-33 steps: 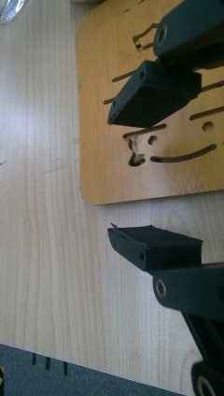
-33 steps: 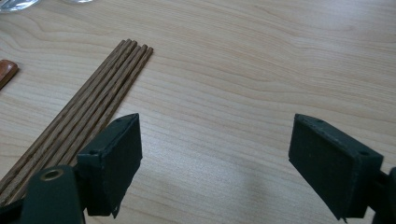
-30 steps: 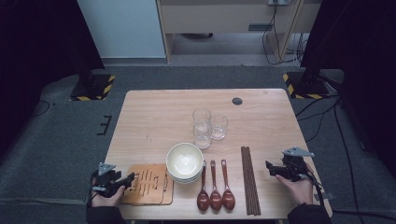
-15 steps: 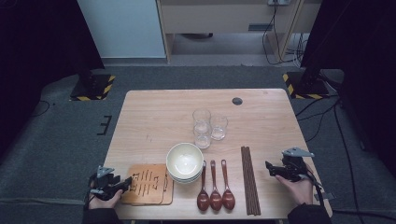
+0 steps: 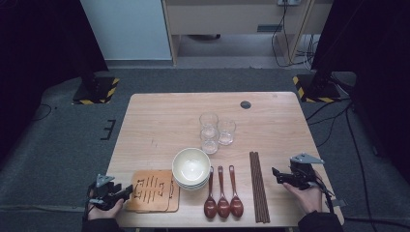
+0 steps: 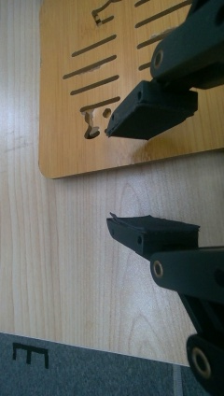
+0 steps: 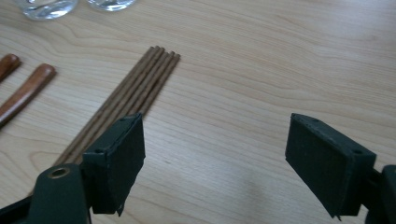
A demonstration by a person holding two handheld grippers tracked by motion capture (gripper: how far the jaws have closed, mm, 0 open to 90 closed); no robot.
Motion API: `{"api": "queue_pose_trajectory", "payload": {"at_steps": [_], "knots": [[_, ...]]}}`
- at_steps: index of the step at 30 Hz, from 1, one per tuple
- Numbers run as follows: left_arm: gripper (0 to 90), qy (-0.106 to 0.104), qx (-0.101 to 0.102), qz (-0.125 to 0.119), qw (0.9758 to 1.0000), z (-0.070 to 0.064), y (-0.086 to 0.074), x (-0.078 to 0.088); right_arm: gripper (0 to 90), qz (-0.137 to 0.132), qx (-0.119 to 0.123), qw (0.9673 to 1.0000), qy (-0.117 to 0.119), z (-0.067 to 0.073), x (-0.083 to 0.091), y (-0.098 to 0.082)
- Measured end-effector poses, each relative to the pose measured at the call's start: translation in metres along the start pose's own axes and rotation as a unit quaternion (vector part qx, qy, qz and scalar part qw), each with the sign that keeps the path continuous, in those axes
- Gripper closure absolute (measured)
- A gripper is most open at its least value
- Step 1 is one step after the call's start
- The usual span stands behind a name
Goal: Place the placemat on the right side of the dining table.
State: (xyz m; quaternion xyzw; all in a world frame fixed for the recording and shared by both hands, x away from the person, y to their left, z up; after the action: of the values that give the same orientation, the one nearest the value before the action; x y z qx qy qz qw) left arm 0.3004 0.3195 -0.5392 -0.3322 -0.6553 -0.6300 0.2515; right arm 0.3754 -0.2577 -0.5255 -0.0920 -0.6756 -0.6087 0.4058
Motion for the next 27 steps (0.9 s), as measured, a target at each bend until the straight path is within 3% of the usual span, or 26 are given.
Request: {"api": "queue_pose_trajectory", "payload": {"at_steps": [9,27], "knots": [[49.6,0.001,-0.004,0.007,1.0,0.0,-0.002,-0.001,20.3,-0.021,0.01,0.9994,0.026,0.022,0.007,0.01],[52.7,-0.002,-0.004,0.011,0.9999,-0.001,-0.003,-0.004,20.4,-0.037,0.051,0.9954,0.072,0.088,0.011,0.024]]}}
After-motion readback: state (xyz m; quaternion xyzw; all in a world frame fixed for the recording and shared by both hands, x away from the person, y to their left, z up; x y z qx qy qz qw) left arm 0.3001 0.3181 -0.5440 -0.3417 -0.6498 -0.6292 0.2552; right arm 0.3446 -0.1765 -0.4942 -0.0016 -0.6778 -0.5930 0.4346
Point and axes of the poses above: each handheld gripper's, and its own axes: x roughly backward along the jaws, y roughly out of its top, z roughly to its left, the point moved 4 cm from there along -x, roughly forward along the jaws, and after that the axes turned 4 degrees about y, right-handed, at the moved point
